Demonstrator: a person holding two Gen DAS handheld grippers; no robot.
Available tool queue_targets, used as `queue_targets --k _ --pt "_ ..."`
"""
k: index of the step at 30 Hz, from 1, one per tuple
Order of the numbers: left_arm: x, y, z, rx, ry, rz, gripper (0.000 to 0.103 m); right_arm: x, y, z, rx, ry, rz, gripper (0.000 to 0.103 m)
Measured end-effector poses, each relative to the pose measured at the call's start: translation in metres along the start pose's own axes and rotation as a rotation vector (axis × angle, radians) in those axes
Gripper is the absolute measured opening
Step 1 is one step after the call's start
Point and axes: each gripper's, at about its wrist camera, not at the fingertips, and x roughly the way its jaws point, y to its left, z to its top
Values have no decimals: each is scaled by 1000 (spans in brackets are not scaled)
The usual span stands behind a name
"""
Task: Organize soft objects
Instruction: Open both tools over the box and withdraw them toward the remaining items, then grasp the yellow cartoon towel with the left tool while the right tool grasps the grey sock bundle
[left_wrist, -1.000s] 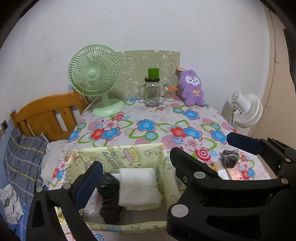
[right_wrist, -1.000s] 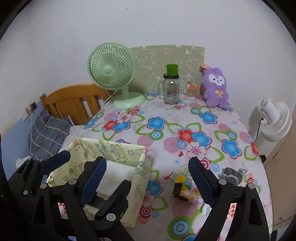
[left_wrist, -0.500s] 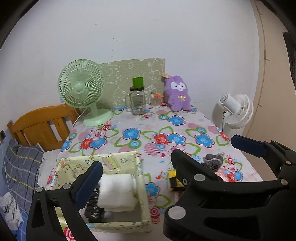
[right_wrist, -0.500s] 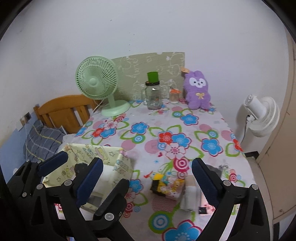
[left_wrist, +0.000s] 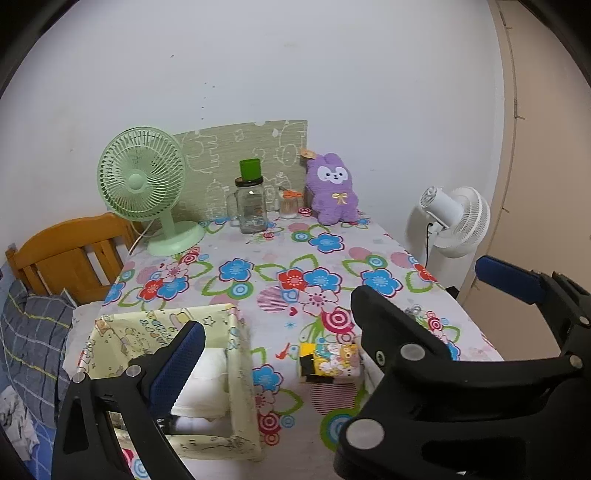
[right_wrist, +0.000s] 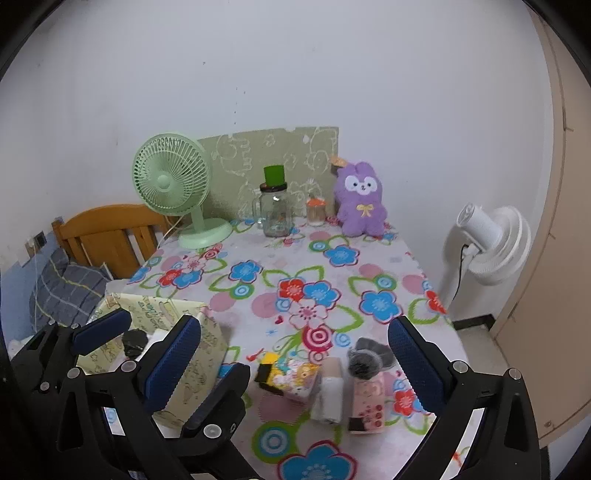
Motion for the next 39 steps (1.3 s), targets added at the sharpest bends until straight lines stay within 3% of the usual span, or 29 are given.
queue_targets --k 8,14,39 --pt "4 -21 -3 9 -8 -41 103 -7 -20 -5 -12 -15 -43 103" --pt "12 -36 -7 22 -13 -29 103 -5 -34 -11 -10 -14 -75 103" --pt "75 -64 -31 55 70 -28 98 51 -73 -47 40 62 -89 102"
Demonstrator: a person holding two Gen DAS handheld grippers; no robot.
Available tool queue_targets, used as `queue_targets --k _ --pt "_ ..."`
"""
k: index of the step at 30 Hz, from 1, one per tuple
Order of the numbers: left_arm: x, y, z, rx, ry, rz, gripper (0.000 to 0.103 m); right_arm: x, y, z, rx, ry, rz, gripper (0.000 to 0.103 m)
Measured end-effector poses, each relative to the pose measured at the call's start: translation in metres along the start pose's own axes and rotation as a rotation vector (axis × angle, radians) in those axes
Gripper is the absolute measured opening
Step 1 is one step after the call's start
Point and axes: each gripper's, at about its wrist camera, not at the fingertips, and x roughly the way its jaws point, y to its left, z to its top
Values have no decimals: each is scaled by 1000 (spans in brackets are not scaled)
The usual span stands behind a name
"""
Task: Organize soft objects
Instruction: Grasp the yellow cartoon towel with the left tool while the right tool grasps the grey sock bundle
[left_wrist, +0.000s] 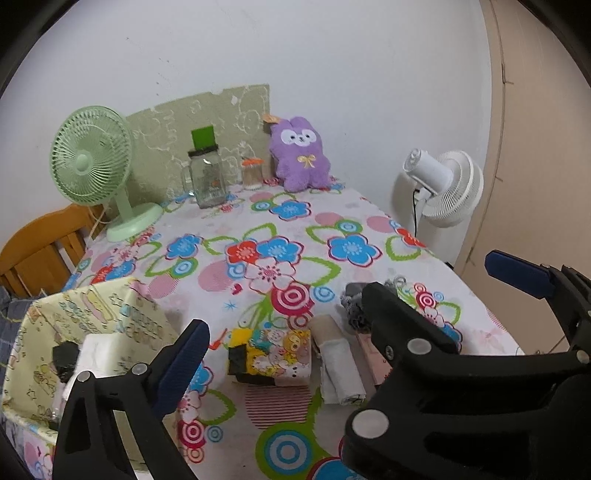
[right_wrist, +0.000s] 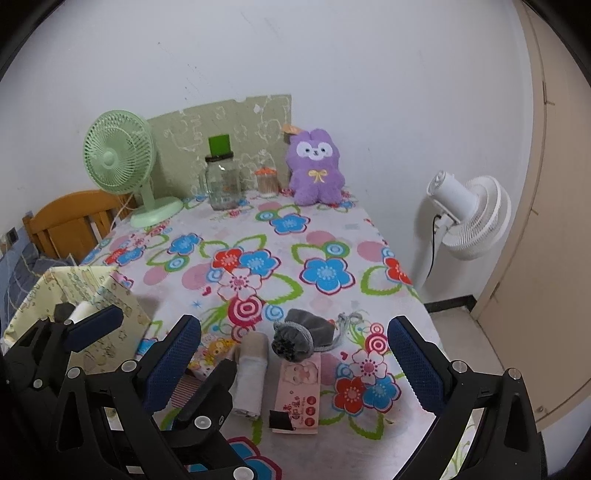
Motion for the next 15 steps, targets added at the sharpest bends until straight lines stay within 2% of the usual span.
queue_targets --k 15 --pt "49 9 -9 -34 109 -6 88 53 -7 -12 9 97 4 97"
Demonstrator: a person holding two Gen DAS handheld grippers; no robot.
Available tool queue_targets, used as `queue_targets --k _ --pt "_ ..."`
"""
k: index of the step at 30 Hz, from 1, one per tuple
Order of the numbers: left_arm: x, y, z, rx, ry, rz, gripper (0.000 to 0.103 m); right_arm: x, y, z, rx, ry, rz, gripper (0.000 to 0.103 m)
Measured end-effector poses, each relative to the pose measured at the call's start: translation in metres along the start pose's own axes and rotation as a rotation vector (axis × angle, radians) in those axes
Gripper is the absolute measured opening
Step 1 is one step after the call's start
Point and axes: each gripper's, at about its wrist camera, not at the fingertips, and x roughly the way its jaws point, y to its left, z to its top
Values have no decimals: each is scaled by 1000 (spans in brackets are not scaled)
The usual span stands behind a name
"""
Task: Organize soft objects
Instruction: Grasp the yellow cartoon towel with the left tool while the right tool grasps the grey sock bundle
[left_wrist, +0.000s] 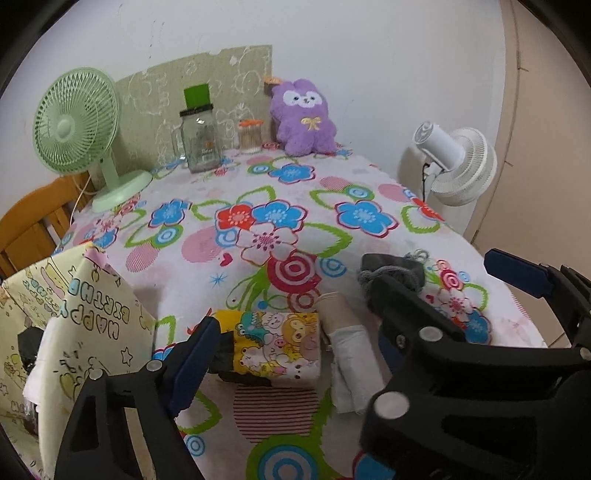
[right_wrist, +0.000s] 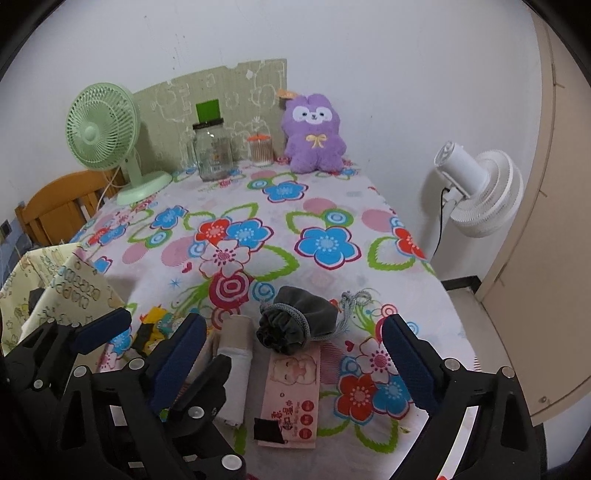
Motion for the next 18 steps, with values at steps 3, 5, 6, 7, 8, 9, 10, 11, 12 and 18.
queue_targets --k 3,5,6,7,8,9,10,11,12,18 --pt "8 7 2 -28 16 18 87 8 1 1 1 12 3 97" --pt "13 11 3 -42 28 27 87 13 2 2 0 18 5 97" --pt "15 13 4 -46 34 27 87 16 3 3 -1 21 7 97" --pt "19 15 4 -51 43 27 87 18 4 4 -3 23 8 97" --pt "21 15 4 -52 47 26 87 21 4 4 -6 27 10 97" --pt "22 16 4 -53 51 26 87 22 5 5 -8 29 11 97" --pt "24 16 4 -54 56 27 87 24 6 5 -10 32 12 97" --pt "26 16 4 -55 61 30 87 26 5 5 -11 35 13 97" --pt "28 17 3 -56 67 34 87 29 6 6 -12 40 13 97" --pt "38 22 2 -67 101 43 84 43 7 7 -5 72 6 94"
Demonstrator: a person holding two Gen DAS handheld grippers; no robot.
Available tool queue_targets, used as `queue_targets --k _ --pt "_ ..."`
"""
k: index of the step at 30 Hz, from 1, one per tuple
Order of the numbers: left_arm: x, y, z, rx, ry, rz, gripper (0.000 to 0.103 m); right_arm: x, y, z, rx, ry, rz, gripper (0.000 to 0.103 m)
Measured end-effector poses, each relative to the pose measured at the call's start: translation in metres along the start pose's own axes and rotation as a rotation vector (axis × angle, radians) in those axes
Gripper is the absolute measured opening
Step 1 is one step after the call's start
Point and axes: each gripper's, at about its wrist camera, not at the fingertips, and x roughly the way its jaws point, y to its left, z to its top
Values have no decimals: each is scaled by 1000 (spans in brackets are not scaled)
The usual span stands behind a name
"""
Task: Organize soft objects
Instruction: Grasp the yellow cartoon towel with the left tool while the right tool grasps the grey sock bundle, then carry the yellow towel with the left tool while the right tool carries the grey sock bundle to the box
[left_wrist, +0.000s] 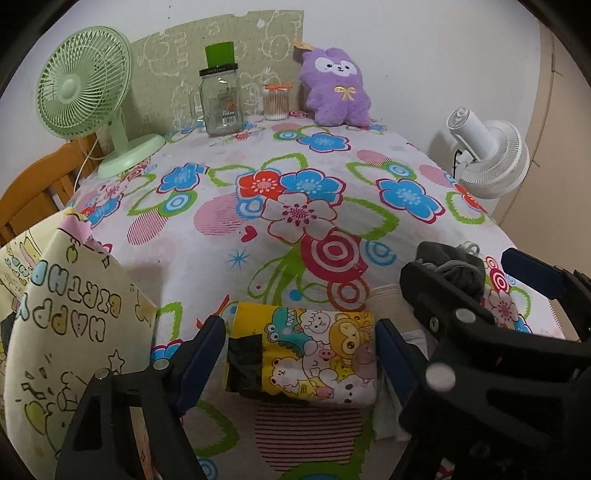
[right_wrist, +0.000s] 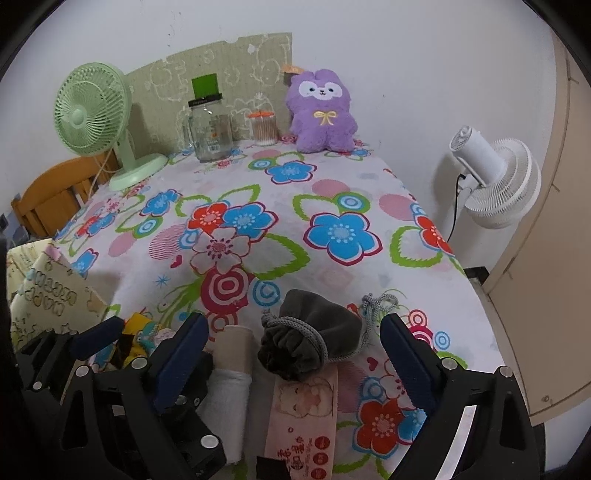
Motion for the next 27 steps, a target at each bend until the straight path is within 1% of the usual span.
queue_targets --k 6,8,12,14,15,16,17,23,27 --pt "8 -2 -1 12 22 -6 82 15 -1 0 14 41 3 90" --pt "11 -2 -2 13 31 -4 81 20 -1 -1 17 57 0 85" --pt "13 0 -1 1 35 -19 80 26 -2 -2 23 74 -11 78" --pt "13 0 -1 4 33 -22 79 28 -3 -2 23 81 -19 70" --pt "13 -1 -1 6 33 -23 78 30 -3 -2 23 85 -22 68" --pt "13 -1 -1 7 33 -25 78 31 -4 -3 23 90 -26 63" --pt "13 -1 -1 8 33 -26 78 32 -4 -3 25 94 -30 61" --pt "10 0 -1 6 23 -36 76 29 -5 -5 29 91 -14 54" --pt "6 -1 -1 11 9 -29 76 24 -3 -5 27 86 -2 54"
